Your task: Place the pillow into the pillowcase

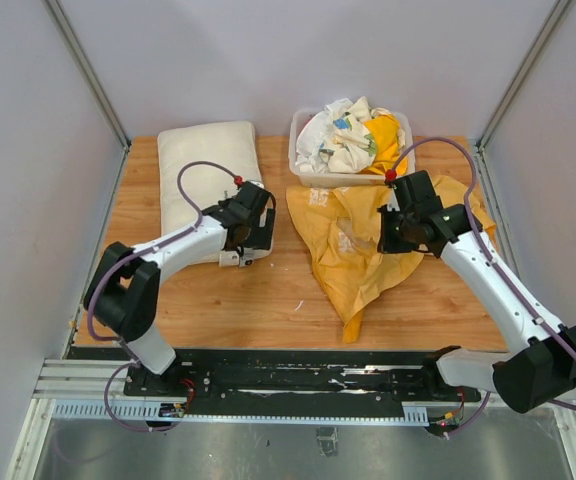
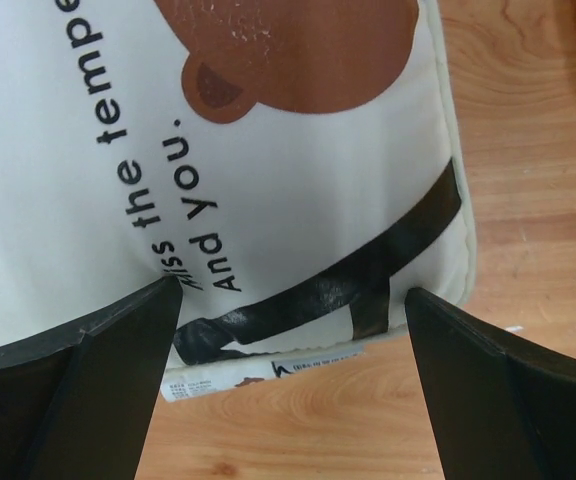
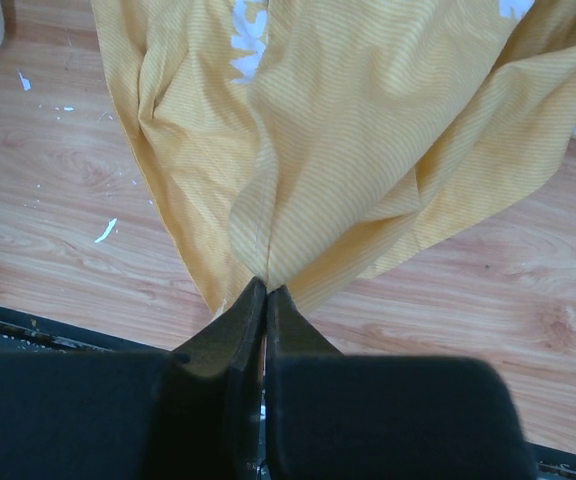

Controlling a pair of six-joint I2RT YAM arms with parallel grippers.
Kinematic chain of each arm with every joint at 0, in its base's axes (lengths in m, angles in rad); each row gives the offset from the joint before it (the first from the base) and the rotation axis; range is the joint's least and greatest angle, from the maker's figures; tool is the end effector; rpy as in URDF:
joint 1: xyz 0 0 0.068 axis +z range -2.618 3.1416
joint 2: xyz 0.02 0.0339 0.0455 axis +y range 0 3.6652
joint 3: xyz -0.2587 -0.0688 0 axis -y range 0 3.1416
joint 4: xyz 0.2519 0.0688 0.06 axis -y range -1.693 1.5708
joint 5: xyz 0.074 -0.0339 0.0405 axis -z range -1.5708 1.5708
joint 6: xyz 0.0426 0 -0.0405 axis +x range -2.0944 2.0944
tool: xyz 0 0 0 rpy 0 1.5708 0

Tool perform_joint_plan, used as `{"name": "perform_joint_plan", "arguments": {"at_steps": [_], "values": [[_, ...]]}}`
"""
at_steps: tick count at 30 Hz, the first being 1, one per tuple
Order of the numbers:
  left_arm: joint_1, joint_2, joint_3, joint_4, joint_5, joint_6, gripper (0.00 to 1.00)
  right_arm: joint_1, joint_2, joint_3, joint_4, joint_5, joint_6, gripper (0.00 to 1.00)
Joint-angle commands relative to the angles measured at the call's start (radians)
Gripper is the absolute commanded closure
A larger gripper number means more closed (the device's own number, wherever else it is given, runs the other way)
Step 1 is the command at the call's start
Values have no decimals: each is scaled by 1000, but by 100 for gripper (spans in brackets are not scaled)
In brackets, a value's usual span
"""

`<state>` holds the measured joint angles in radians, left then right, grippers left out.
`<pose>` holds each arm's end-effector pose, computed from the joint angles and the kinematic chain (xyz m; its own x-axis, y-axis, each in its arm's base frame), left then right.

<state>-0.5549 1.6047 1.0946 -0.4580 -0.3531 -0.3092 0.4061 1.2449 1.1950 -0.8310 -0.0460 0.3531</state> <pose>0.2989 -0.1679 0.2075 -0.7667 0.1393 -0.6267 0.0991 0.9902 0.0989 0.2435 0.1069 0.3160 -0.8106 0.0275 -0.5849 -0.1505 0.9556 0.2534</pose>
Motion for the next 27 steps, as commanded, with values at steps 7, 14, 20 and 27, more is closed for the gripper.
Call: {"name": "perform_joint_plan", "arguments": {"at_steps": [7, 14, 20, 27], "values": [[-50, 302, 124, -71, -161, 7, 23, 11, -38, -14, 6, 7, 2, 99], [-50, 295, 170, -140, -91, -46, 100, 11, -44, -25, 4, 18, 3, 99], [-88, 193, 298, -253, 21, -74, 100, 11, -35, -38, 14, 16, 7, 99], [-150, 156, 471, -348, 121, -115, 100, 11, -31, -38, 24, 7, 12, 99]]}}
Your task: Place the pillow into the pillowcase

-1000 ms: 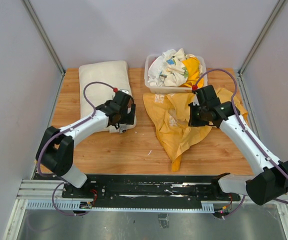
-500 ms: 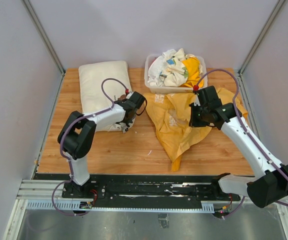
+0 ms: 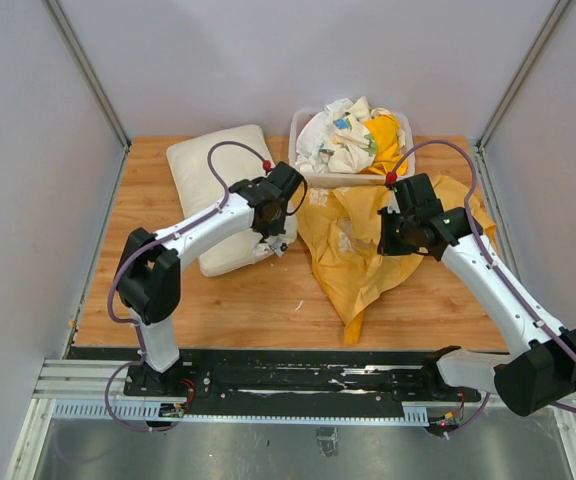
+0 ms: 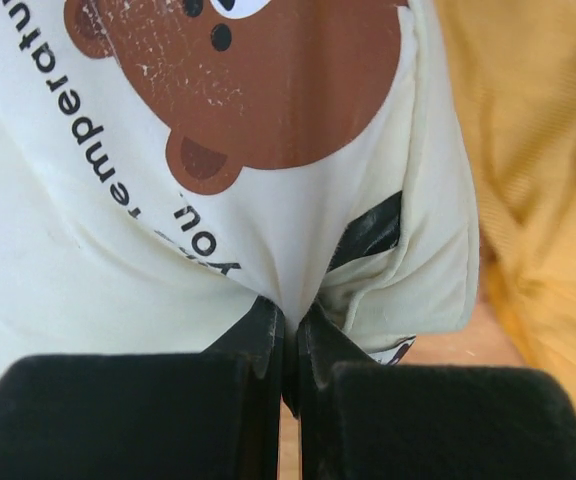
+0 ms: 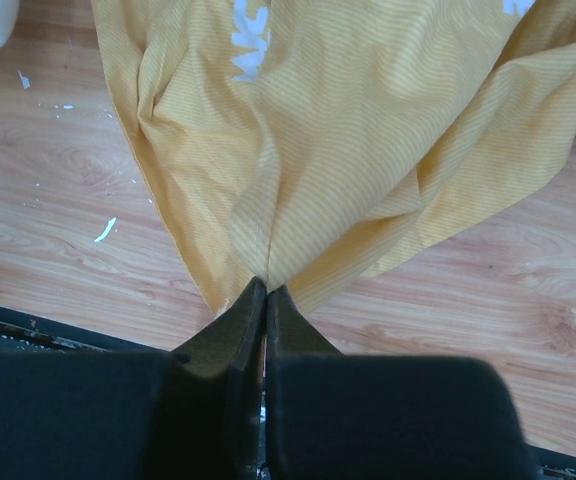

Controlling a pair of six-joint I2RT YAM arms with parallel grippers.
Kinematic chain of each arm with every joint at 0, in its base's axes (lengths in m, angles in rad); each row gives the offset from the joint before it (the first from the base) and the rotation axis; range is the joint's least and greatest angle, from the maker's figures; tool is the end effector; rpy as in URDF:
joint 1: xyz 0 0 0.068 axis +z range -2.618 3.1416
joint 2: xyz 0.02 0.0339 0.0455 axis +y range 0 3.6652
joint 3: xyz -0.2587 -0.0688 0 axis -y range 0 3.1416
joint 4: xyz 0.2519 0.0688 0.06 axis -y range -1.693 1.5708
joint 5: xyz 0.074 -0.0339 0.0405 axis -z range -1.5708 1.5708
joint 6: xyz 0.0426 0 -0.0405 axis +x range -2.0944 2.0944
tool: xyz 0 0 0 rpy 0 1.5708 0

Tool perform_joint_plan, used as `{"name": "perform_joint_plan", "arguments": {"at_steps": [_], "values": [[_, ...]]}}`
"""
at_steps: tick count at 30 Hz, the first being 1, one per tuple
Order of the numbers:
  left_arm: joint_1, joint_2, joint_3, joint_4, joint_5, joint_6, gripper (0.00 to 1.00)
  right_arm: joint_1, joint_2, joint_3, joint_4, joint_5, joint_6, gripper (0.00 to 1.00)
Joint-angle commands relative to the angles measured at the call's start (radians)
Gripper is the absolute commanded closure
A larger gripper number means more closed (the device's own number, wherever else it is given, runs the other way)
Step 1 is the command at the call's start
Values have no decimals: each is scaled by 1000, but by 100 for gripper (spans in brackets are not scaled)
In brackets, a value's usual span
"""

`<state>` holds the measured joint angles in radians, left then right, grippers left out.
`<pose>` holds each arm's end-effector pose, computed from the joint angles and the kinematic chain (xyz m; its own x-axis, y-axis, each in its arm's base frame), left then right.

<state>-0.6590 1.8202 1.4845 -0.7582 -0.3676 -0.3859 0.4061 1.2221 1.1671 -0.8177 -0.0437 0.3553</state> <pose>0.3206 -0.2290 0.2368 -0.8167 0.1883 -0.5454 0.1442 0.9819 0.1230 0.2394 0.1049 0.3134 -0.8061 0.0317 -0.5910 -0.1494 0.9553 0.2550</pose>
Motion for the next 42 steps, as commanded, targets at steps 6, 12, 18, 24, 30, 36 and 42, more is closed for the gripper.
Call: {"name": "perform_joint_plan", "arguments": {"at_steps": [6, 12, 18, 24, 30, 36, 42], "values": [[-70, -29, 191, -65, 255, -53, 100, 11, -13, -18, 10, 9, 8, 99], [-83, 88, 317, -47, 331, -63, 100, 11, -28, -29, 14, 5, 17, 99], [-95, 222, 378, 10, 402, -88, 100, 11, -43, -30, 3, 16, 17, 99], [-96, 331, 458, 2, 401, -105, 87, 11, -44, -41, 3, 15, 20, 99], [-96, 238, 467, -76, 234, -95, 39, 11, -43, -45, 6, 20, 19, 99], [-84, -18, 204, -74, 90, -144, 25, 11, -20, -56, 35, -2, 22, 99], [-23, -320, -180, -9, 94, -252, 14, 11, -4, -52, 47, -17, 15, 99]]}}
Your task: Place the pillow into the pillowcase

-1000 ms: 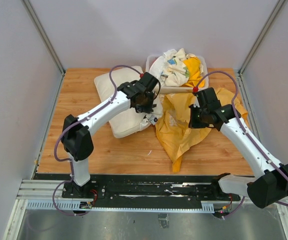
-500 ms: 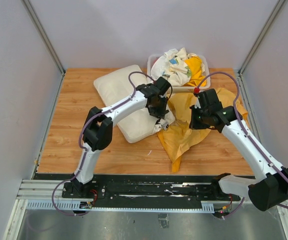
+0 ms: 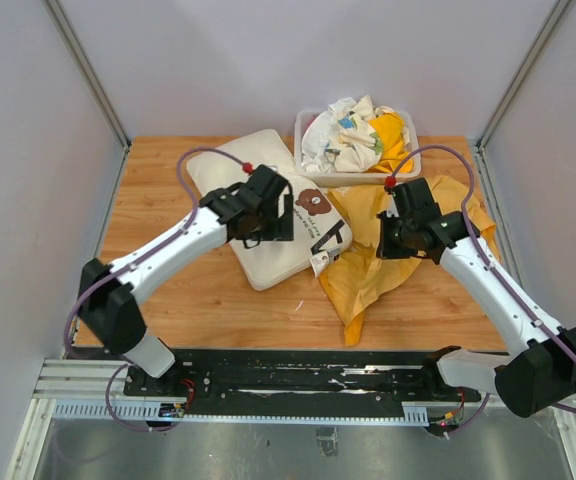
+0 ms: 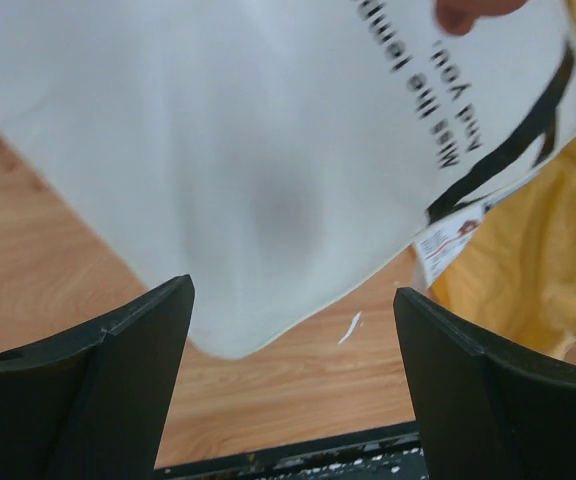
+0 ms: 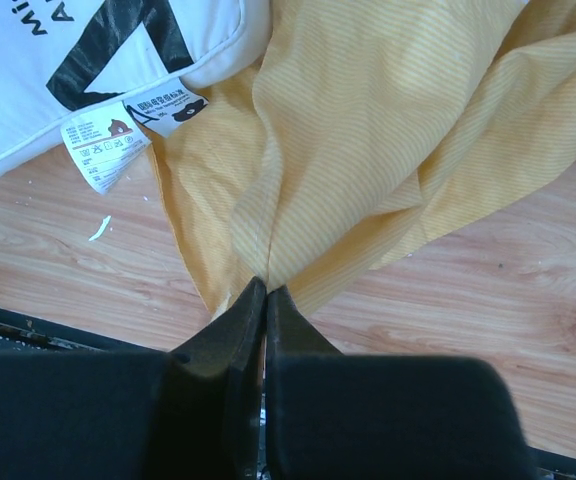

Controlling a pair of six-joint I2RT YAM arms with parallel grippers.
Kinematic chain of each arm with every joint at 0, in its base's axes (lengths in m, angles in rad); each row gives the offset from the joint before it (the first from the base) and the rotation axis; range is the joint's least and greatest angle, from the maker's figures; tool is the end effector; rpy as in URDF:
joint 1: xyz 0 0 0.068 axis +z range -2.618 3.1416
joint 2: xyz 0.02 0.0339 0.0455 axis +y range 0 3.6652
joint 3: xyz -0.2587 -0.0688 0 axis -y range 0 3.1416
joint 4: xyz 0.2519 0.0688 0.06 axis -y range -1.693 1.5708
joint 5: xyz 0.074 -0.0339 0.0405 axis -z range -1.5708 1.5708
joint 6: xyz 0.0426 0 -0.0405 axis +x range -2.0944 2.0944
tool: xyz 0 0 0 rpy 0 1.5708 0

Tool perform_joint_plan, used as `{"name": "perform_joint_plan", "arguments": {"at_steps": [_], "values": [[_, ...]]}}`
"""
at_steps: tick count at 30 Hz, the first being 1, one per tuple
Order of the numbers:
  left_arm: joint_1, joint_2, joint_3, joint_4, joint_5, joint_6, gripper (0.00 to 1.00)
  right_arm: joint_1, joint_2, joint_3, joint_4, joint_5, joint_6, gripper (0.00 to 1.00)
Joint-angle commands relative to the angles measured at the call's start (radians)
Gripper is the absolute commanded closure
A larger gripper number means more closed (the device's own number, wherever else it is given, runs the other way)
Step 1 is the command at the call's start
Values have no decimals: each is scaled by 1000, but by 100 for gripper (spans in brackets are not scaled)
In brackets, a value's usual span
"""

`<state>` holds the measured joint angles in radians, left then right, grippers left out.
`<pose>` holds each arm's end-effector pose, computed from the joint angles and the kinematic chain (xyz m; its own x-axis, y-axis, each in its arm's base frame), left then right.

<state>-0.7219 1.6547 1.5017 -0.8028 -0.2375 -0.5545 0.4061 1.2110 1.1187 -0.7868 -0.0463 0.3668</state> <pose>0.2816 -0.2346 0.2979 -0.8057 0.0275 -0.5917 0.1366 0.9806 -0.1404 0.2377 0.1044 0.3024 -0.8117 0.0409 -0.5826 -0.1399 0.9549 0.2620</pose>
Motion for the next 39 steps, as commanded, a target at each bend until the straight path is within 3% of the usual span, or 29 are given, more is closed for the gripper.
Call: {"name": "perform_joint_plan", "arguments": {"at_steps": [1, 6, 22, 31, 33, 34, 36, 39], "values": [[51, -196, -261, 61, -19, -99, 12, 11, 8, -3, 20, -15, 3, 99], [84, -290, -453, 189, 104, -178, 6, 11, 20, -2, 27, -33, 7, 99], [182, -341, -692, 338, 278, -279, 1, 13, -89, 156, -80, 22, 3, 99], [220, -259, -760, 653, 442, -363, 1, 14, -93, 123, -78, 15, 12, 99], [220, -222, -757, 706, 470, -371, 15, 17, -95, 109, -68, 11, 15, 99], [220, -206, -754, 728, 483, -379, 28, 19, -96, 102, -63, 13, 16, 99], [219, -188, -736, 753, 503, -384, 64, 21, -91, 91, -59, 18, 17, 99], [219, -182, -690, 723, 504, -383, 98, 22, -86, 80, -50, 18, 19, 99]]}}
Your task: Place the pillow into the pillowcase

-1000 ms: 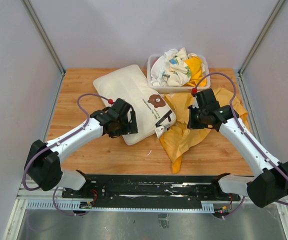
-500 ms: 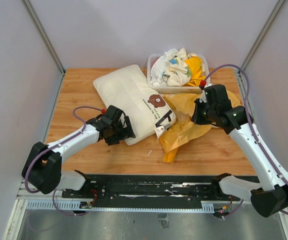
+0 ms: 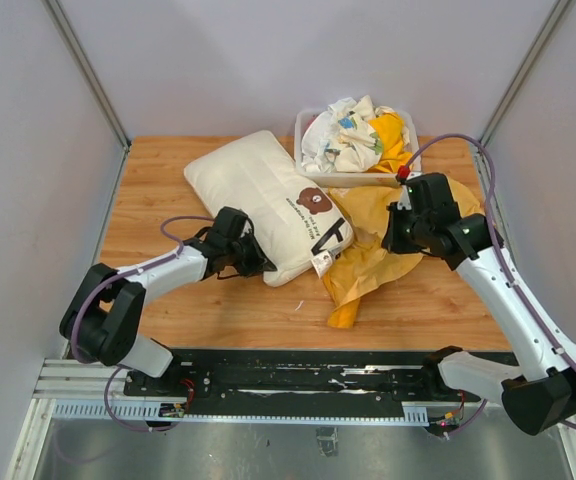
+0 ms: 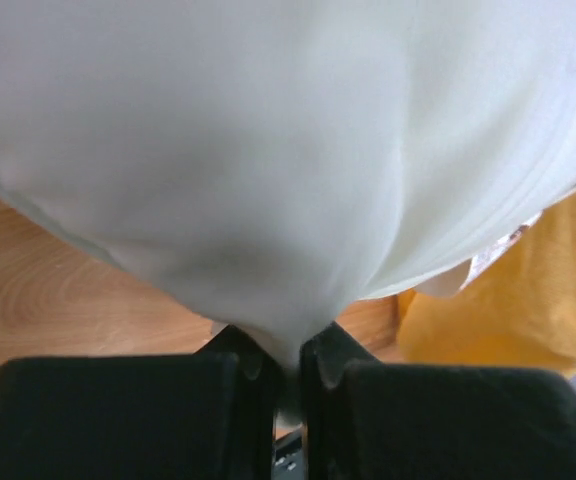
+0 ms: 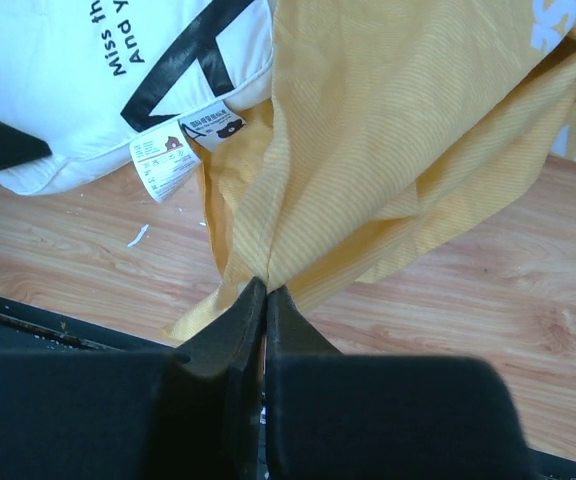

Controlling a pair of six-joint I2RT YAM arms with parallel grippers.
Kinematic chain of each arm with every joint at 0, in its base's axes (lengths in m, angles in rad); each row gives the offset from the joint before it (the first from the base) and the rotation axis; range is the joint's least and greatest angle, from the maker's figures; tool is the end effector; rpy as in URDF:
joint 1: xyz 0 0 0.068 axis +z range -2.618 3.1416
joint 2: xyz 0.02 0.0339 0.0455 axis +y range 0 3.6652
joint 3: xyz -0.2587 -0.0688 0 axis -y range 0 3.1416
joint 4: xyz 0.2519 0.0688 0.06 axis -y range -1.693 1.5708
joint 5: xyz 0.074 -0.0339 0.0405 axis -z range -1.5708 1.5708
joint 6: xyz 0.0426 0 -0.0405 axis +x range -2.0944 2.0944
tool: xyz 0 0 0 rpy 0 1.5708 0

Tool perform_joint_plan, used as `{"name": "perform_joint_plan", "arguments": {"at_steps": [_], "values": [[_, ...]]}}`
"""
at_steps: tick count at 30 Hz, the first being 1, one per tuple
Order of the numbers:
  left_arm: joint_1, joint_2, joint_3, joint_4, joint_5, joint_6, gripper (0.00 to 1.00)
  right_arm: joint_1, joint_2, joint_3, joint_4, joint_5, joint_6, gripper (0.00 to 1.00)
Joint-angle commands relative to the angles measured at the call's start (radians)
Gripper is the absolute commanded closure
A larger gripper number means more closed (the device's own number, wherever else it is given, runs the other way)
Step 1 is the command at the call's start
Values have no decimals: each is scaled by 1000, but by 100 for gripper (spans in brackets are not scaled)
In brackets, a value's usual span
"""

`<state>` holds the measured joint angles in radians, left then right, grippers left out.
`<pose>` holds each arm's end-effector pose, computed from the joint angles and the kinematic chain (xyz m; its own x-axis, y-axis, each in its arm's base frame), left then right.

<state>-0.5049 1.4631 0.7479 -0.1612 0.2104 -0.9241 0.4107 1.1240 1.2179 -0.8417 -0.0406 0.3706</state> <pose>0.2545 -0.1508 0.1619 -0.8761 -0.4075 -0.2575 -0.1812 0.7734 -0.6074 0.2183 0.0969 0.3509 -0.7355 0.0744 -0.6734 -0.1715 0.9411 0.2913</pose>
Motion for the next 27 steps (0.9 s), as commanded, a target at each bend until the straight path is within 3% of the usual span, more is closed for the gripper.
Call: {"name": "perform_joint_plan", "arguments": {"at_steps": [1, 15, 20, 27], "values": [[2, 5, 80, 61, 54, -11, 100, 19, 5, -20, 8, 9, 17, 99], [-68, -55, 313, -1, 94, -74, 100, 53, 47, 33, 13, 1, 16, 99], [-128, 31, 357, -11, 79, -60, 100, 65, 61, 44, 16, 7, 18, 99], [-189, 139, 300, 67, 95, -66, 100, 71, 81, 118, -7, 14, 8, 99]]}}
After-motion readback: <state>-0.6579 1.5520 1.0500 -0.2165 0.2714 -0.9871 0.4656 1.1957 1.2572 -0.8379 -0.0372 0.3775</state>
